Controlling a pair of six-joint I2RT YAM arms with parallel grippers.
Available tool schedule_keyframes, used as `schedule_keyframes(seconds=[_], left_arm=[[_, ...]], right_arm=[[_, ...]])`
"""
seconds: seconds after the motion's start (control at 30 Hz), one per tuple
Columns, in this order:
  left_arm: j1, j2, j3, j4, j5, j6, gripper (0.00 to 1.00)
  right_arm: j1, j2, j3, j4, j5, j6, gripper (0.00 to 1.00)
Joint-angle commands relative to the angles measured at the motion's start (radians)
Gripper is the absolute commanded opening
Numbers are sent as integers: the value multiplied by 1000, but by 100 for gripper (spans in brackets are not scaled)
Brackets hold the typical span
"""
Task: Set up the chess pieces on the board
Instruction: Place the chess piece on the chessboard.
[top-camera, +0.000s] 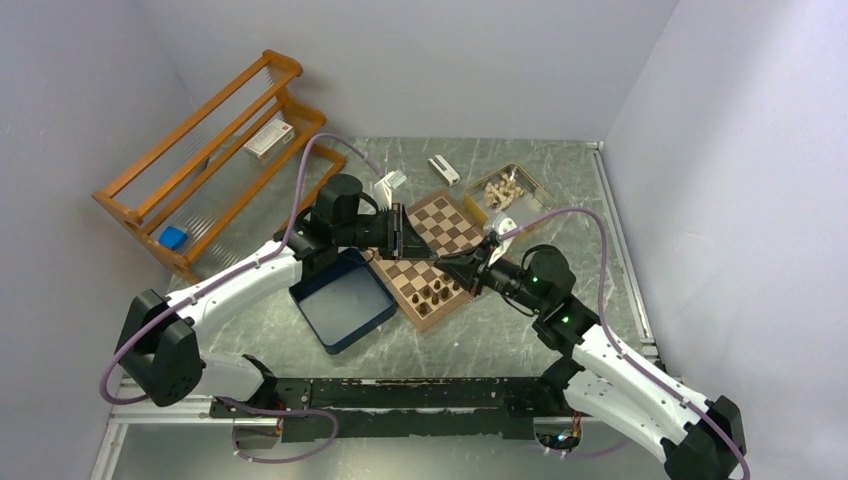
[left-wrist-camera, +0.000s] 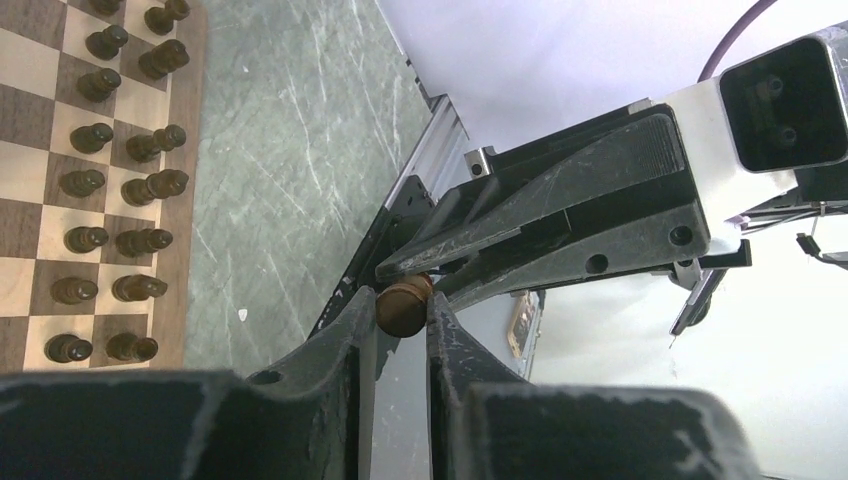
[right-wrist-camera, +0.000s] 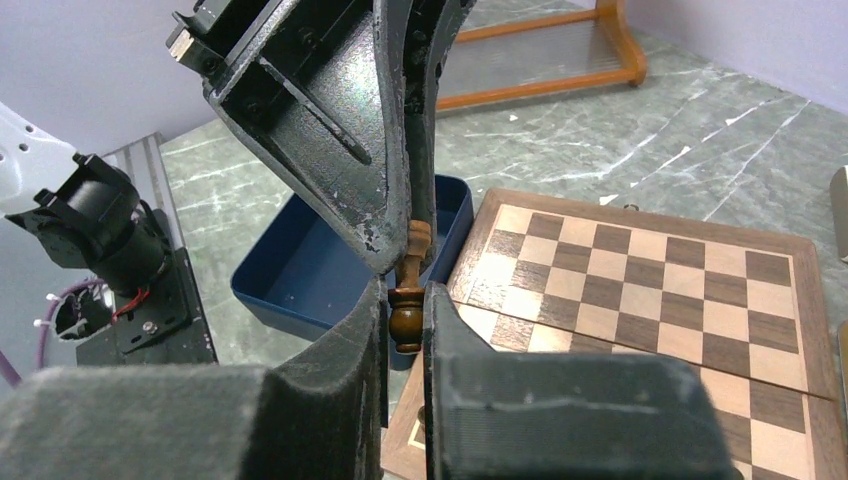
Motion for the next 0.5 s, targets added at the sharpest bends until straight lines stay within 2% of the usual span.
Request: schedule_keyframes(seconds=[0.0, 0.1, 0.17, 0.23, 0.37, 0.47], left_arm=[[0, 4, -4, 58, 30, -26, 17], [12, -5, -22, 99, 17, -57, 12], [29, -26, -59, 186, 11, -125, 11], [58, -54, -109, 296, -1, -203, 10], [104, -93, -195, 485, -17, -358, 9], [115, -93, -238, 611, -12, -447, 9]], right_arm=[[-3, 16, 7, 37, 8, 26, 15], [-4, 23, 23, 17, 48, 78, 32], [-6, 22, 27, 9, 70, 125, 49], [-15, 18, 27, 16, 77, 194, 61], [-36, -1, 11, 101, 67, 387, 69], [-51, -6, -13, 198, 57, 548, 72]])
